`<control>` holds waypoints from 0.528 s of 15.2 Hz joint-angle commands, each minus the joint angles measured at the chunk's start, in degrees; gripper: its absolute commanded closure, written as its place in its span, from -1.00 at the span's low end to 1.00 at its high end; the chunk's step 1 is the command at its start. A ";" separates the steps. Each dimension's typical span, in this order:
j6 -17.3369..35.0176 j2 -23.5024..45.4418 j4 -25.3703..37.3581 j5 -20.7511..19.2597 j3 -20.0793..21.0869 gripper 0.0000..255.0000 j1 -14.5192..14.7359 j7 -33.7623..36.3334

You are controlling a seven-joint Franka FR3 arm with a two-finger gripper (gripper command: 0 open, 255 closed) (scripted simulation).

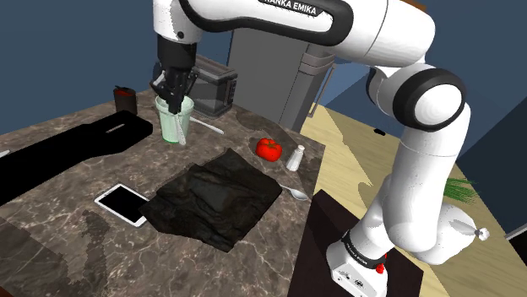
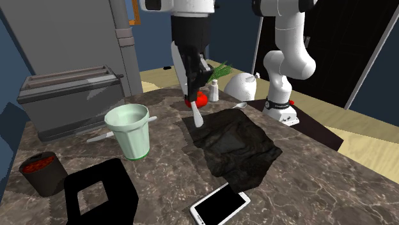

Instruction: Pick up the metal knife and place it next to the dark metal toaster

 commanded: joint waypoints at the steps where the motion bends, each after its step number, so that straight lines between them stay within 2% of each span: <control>1: -1.67 0.20 1.84 -0.07 0.04 1.00 0.21 0.01; 8: -8.42 2.56 10.89 -0.84 0.07 1.00 1.39 -0.03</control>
